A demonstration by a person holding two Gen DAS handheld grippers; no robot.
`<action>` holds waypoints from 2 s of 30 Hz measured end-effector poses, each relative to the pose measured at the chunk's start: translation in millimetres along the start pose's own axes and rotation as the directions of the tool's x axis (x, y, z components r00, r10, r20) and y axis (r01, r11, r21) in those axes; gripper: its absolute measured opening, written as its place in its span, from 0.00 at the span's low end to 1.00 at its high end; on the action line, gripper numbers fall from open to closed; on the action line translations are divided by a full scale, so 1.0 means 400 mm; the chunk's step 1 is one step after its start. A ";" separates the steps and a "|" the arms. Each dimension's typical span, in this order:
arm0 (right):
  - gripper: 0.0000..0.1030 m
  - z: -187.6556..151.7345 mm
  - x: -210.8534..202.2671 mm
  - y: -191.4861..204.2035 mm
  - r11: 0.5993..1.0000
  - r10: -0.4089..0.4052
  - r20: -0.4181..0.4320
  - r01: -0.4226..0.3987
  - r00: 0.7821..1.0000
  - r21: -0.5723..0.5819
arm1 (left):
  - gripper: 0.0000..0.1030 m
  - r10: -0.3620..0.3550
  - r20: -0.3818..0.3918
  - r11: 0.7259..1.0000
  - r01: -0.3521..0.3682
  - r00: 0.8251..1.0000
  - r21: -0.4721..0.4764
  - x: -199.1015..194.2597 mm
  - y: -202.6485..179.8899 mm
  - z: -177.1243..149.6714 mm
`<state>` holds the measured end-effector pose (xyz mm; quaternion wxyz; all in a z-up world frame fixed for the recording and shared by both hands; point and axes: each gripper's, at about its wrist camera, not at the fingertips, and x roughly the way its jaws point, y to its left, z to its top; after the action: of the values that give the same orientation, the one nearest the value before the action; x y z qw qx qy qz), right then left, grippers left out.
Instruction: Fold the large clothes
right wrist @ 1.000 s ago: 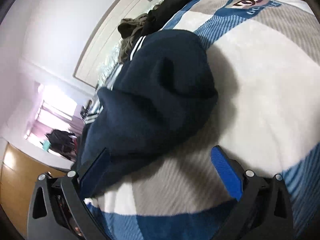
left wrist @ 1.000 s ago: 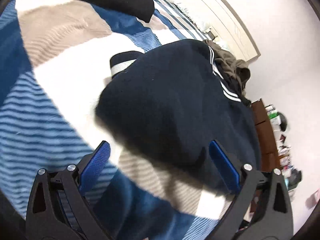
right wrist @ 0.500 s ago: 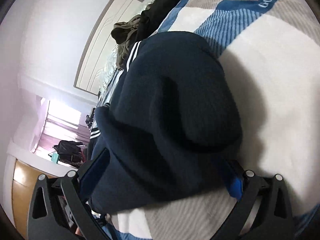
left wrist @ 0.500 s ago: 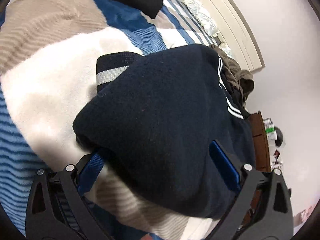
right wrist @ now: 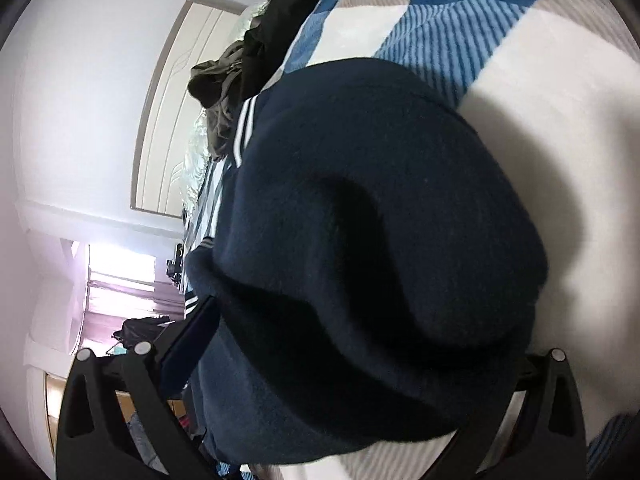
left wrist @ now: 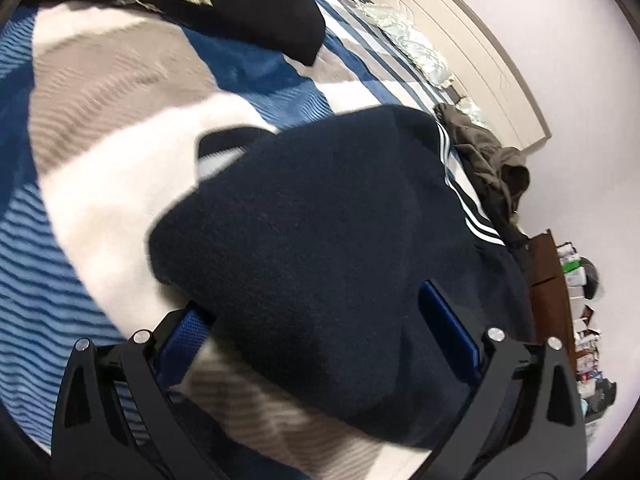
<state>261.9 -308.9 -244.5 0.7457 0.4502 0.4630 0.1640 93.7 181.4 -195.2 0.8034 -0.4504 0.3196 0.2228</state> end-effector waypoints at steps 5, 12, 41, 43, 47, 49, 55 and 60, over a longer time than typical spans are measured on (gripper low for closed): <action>0.96 -0.028 -0.020 -0.013 0.999 0.027 -0.021 -0.028 0.999 -0.021 | 0.94 0.062 0.047 0.997 -0.064 0.997 0.039 -0.039 0.019 0.037; 0.96 -0.045 -0.018 -0.006 0.998 0.016 -0.007 -0.017 1.000 -0.052 | 0.94 0.049 0.006 0.992 -0.049 0.999 0.117 -0.027 0.045 0.087; 0.96 0.016 0.048 0.047 0.999 0.001 0.027 0.000 1.000 -0.037 | 0.94 -0.109 -0.072 0.979 0.119 0.991 0.166 0.038 0.055 0.100; 0.96 0.010 0.046 0.053 0.998 -0.006 0.028 0.008 1.000 -0.063 | 0.94 -0.144 -0.066 0.981 0.152 0.987 0.124 0.032 0.073 0.099; 0.96 -0.007 0.027 0.075 0.996 -0.012 0.070 0.018 0.997 -0.091 | 0.94 -0.179 -0.034 0.979 0.182 0.983 0.088 0.012 0.097 0.064; 0.96 -0.013 0.024 0.086 0.995 -0.012 0.090 0.021 0.996 -0.099 | 0.94 -0.196 -0.017 0.976 0.197 0.980 0.095 0.005 0.099 0.053; 0.96 -0.007 0.042 0.093 0.994 -0.060 0.092 0.068 0.994 -0.091 | 0.94 -0.232 -0.010 0.971 0.233 0.973 0.046 0.009 0.115 0.062; 0.96 -0.015 0.062 0.097 0.982 -0.130 0.095 0.141 0.987 -0.122 | 0.94 -0.181 -0.020 0.983 0.182 0.983 0.033 0.001 0.111 0.055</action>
<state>276.3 -268.5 -226.8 0.8019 0.3753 0.4485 0.1226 72.3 222.5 -212.7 0.8253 -0.4654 0.2879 0.1390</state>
